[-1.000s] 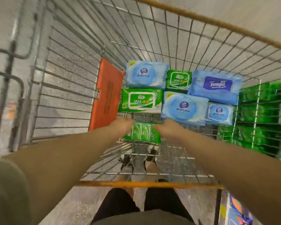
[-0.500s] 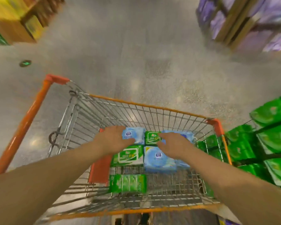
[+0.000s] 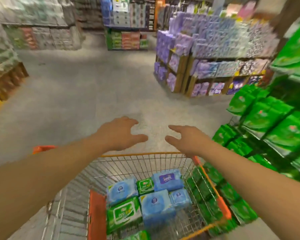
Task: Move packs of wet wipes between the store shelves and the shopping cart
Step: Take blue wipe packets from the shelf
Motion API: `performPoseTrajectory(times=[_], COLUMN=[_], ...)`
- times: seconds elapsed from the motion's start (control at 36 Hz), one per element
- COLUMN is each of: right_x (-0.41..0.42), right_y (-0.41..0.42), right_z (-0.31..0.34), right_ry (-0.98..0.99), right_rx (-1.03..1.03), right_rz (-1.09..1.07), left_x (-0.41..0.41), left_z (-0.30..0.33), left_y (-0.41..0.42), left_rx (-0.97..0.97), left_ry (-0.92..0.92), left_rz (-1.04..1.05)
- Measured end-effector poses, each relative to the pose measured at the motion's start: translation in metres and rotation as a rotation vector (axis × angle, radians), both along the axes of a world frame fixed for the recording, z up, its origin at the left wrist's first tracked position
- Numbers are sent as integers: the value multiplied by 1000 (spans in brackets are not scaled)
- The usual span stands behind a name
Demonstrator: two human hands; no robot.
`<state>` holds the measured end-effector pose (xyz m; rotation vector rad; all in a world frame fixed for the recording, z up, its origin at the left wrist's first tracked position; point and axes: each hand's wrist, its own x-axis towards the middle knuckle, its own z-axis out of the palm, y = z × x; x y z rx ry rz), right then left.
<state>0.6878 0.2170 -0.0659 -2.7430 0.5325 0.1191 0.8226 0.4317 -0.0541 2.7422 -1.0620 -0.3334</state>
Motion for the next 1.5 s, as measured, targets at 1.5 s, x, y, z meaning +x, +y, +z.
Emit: performPoseTrajectory(times=[1.5], right_x=[-684], right_y=[-112], right_z=[144], right_ry=[-281], right_rx=[-228], right_rz=[-1142], left_x=[-567], left_z=[140], left_y=[-356], left_rx=[-341], left_ry=[-24], left_rz=[-1167])
